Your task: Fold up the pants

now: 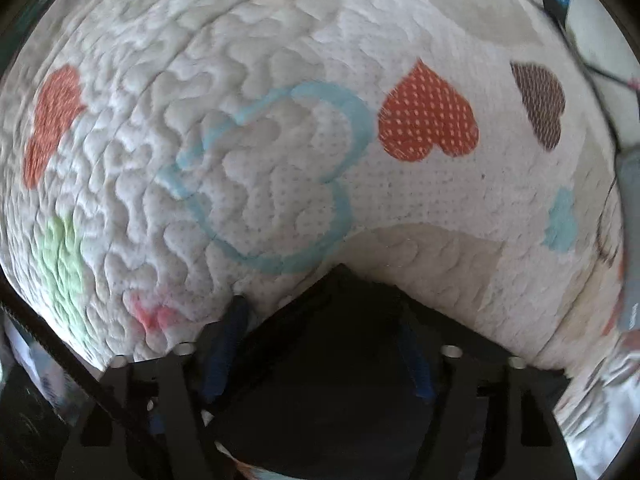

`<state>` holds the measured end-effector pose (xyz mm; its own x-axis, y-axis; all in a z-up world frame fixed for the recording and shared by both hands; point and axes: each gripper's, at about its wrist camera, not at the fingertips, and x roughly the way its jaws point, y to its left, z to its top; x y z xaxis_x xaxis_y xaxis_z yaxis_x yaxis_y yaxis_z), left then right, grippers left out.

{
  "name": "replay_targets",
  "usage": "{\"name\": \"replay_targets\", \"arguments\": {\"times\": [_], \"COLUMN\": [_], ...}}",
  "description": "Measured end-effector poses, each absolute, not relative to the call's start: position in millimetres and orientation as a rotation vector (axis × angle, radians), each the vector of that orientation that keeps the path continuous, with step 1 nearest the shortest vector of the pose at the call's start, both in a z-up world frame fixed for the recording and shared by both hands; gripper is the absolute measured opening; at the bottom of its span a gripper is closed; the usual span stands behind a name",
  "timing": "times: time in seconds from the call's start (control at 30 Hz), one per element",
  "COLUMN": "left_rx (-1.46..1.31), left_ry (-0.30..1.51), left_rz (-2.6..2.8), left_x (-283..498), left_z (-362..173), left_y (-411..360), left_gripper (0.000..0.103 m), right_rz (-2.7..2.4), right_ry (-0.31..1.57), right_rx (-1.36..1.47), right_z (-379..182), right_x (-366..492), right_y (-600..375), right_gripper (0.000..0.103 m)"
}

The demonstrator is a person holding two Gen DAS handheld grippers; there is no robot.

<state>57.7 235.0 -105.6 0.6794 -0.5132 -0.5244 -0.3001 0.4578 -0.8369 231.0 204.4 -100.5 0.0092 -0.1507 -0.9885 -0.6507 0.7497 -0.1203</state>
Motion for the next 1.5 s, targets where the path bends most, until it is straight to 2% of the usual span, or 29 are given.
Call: {"name": "replay_targets", "arguments": {"times": [0.03,0.07,0.1,0.13,0.17,0.4,0.53,0.73,0.8,0.87,0.9,0.93,1.1,1.2,1.3,1.4,1.43,1.47,1.5], "left_rx": [-1.108,-1.085,-1.069,-1.054,-1.038,-1.031,-0.962,-0.808,-0.77,-0.749,-0.737,-0.724,-0.599,-0.559,-0.532,-0.527,-0.528,-0.528,-0.529], "left_ry": [0.866,0.871,0.879,0.898,0.904,0.902,0.918,0.93,0.948,0.974,0.985,0.991,1.04,1.07,1.075,1.074,1.071,1.067,1.058], "left_rz": [-0.159,-0.187,-0.228,-0.252,-0.264,-0.335,-0.384,-0.422,-0.411,-0.387,-0.374,-0.364,-0.328,-0.302,-0.293,-0.285,-0.282,-0.279,-0.276], "left_x": [60,63,67,70,71,67,62,52,52,51,53,56,66,73,73,73,73,74,75], "left_z": [-104,-100,-99,-99,-98,-79,-60,-37,-37,-39,-40,-40,-45,-57,-61,-62,-62,-62,-62], "left_y": [233,229,225,220,217,192,161,128,121,118,116,114,92,87,84,88,90,92,94], "left_gripper": [0.074,0.051,0.031,0.017,0.017,0.017,0.019,0.021,0.022,0.023,0.023,0.024,0.032,0.035,0.035,0.035,0.037,0.041,0.044], "right_rz": [0.433,0.43,0.437,0.446,0.45,0.494,0.48,0.375,0.309,0.239,0.215,0.209,0.228,0.363,0.481,0.554,0.485,0.444,0.429], "right_ry": [1.519,1.506,1.493,1.477,1.46,1.363,1.33,1.302,1.303,1.305,1.295,1.272,1.144,1.14,1.127,1.193,1.24,1.257,1.252], "right_rx": [-0.7,-0.715,-0.715,-0.71,-0.705,-0.542,-0.4,-0.202,-0.176,-0.172,-0.158,-0.105,0.034,0.166,0.274,0.375,0.33,0.305,0.303], "right_z": [-97,-95,-91,-87,-82,-34,-14,-21,-31,-42,-43,-39,-8,-2,-9,-40,-57,-65,-69], "right_x": [228,226,223,218,216,192,181,184,182,179,176,172,154,148,139,130,129,130,130], "right_y": [202,199,195,189,184,132,57,-41,-71,-100,-113,-128,-157,-152,-140,-129,-128,-131,-135], "right_gripper": [0.04,0.029,0.028,0.025,0.022,0.02,0.02,0.02,0.022,0.028,0.032,0.041,0.042,0.042,0.043,0.042,0.041,0.023,0.013]}}
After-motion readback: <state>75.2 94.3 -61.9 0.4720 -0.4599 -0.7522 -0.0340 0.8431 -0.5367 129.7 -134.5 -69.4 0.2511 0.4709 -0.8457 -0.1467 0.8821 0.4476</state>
